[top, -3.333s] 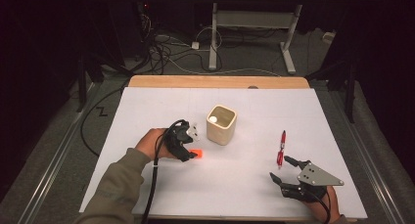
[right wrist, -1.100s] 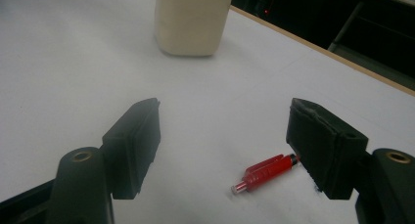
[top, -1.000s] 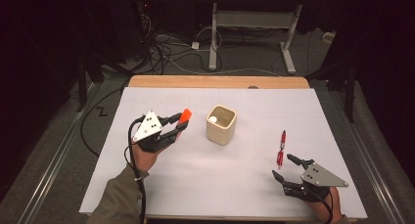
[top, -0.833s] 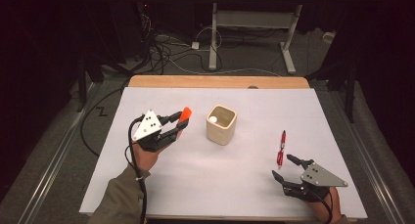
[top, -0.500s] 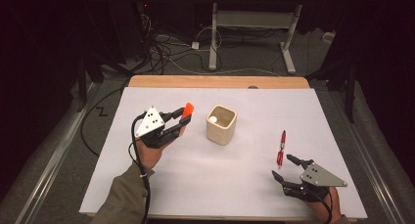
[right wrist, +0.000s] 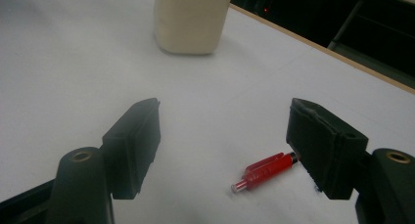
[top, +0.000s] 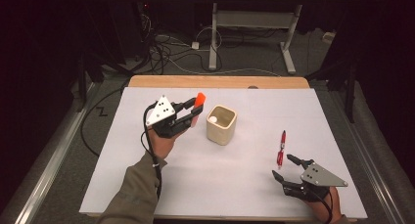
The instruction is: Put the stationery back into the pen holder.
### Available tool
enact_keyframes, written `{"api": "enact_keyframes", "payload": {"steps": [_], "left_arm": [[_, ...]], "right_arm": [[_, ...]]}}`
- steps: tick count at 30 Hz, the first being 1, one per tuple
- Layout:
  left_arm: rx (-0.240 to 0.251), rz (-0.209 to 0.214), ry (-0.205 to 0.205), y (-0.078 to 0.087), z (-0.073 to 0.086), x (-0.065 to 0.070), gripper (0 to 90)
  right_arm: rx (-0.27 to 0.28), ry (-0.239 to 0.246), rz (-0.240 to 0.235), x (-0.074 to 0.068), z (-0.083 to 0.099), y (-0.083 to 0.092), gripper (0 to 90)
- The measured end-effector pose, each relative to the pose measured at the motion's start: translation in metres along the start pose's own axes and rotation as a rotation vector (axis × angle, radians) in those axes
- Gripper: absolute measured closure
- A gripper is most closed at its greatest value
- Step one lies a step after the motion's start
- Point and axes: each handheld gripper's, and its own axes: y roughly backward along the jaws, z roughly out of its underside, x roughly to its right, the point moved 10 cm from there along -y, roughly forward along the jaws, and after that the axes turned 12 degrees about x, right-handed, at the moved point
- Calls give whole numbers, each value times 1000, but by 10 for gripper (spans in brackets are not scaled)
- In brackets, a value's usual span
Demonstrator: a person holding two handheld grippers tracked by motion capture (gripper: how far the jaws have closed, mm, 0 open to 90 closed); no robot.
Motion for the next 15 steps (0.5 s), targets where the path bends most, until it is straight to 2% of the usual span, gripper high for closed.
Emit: {"api": "enact_keyframes", "payload": {"steps": [6, 15], "left_arm": [[19, 24, 16, -19, -5, 3, 646], [23, 44, 21, -42, -5, 9, 646]], "right_arm": [[2, -1, 0, 1, 0, 0, 289], [4, -3, 1, 1, 0, 1, 289]]}}
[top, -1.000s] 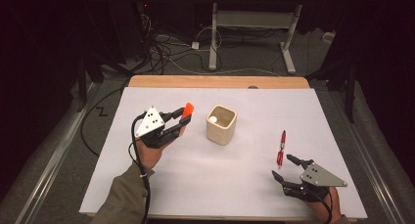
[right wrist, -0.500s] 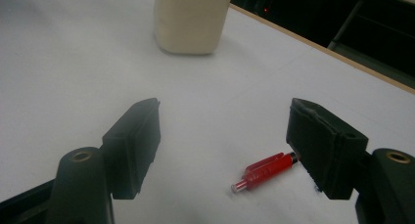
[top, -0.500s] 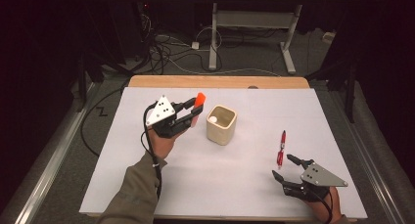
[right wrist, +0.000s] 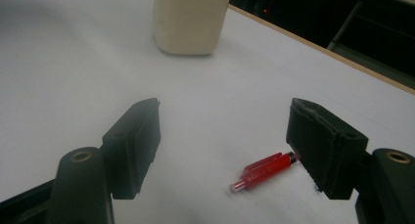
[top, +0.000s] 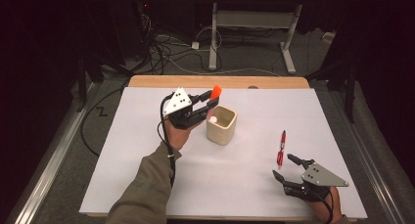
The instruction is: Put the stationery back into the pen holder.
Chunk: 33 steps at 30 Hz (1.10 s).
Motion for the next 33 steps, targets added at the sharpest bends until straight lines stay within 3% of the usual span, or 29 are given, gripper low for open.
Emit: {"api": "enact_keyframes", "payload": {"steps": [13, 33], "left_arm": [[-9, 29, 16, -26, 8, 7, 646], [-55, 34, 51, -40, 34, 6, 645]], "right_arm": [[1, -4, -4, 0, 0, 0, 289], [-5, -4, -8, 0, 2, 0, 289]]}}
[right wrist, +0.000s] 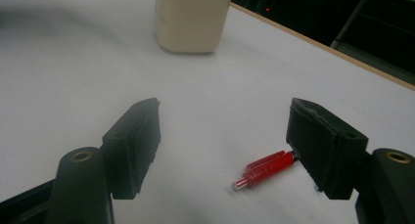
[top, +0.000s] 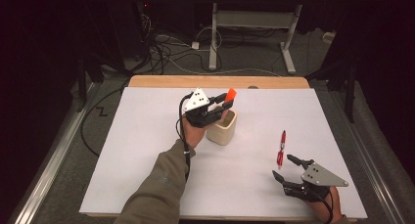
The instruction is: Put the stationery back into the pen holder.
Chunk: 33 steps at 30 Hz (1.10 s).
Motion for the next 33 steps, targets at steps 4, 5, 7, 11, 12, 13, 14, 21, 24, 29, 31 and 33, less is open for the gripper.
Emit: {"api": "enact_keyframes", "payload": {"steps": [4, 5, 7, 11, 12, 13, 14, 21, 24, 29, 31, 33], "left_arm": [[-7, 11, 16, 0, 4, 1, 645], [-4, 17, 25, -1, 5, 1, 645], [-13, 22, 25, -1, 7, 3, 645], [-40, 25, 15, -1, 14, 5, 644], [-44, 21, 12, 0, 17, 5, 645], [-47, 20, 15, 0, 19, 5, 644], [-50, 17, 20, 1, 20, 5, 645], [-77, 16, 12, 4, 28, 6, 644], [-89, 16, 6, 4, 32, 6, 644], [-113, 11, -2, 5, 38, 6, 643], [-126, 15, -7, 6, 40, 7, 643], [-135, 14, -12, 6, 42, 7, 642]], "right_arm": [[1, -1, -1, 0, 0, 0, 289], [-1, 0, -1, 0, 0, 0, 289], [-3, 3, -3, -1, 0, 0, 289], [-2, 3, -5, -1, 0, 0, 289], [-2, 3, -5, -1, 0, 0, 289], [-2, 3, -5, -1, 0, 0, 289], [-2, 3, -6, -1, 0, 0, 289], [-6, 5, -7, -2, 1, -1, 289], [-8, 2, -7, -2, 1, -1, 289], [-8, 5, -9, -2, 1, -1, 289], [-9, 2, -9, -3, 1, -1, 289], [-11, 6, -10, -3, 1, -1, 289]]}}
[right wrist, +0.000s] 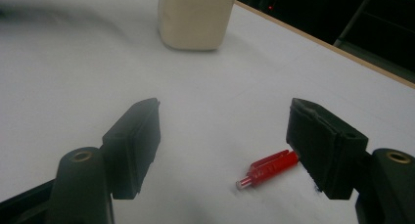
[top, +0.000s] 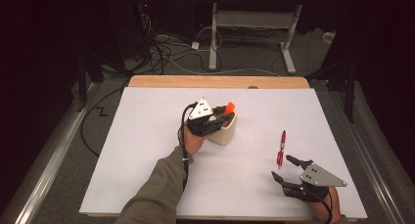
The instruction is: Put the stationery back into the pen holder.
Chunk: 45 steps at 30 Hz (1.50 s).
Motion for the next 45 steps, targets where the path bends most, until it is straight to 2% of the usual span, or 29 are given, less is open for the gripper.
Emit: {"api": "enact_keyframes", "payload": {"steps": [14, 24, 37, 45], "left_arm": [[-24, -14, -8, 3, 4, -2, 622], [-13, -18, -27, 8, -1, -1, 592], [-35, -34, -120, 26, -10, 0, 516], [-80, -61, -226, 39, -10, 3, 436]], "right_arm": [[-4, 0, -3, -1, 1, -1, 289], [-4, 1, -3, -1, 1, -1, 289], [-3, 2, -1, -1, 1, -1, 289], [-6, 0, 3, 0, 2, -1, 289]]}}
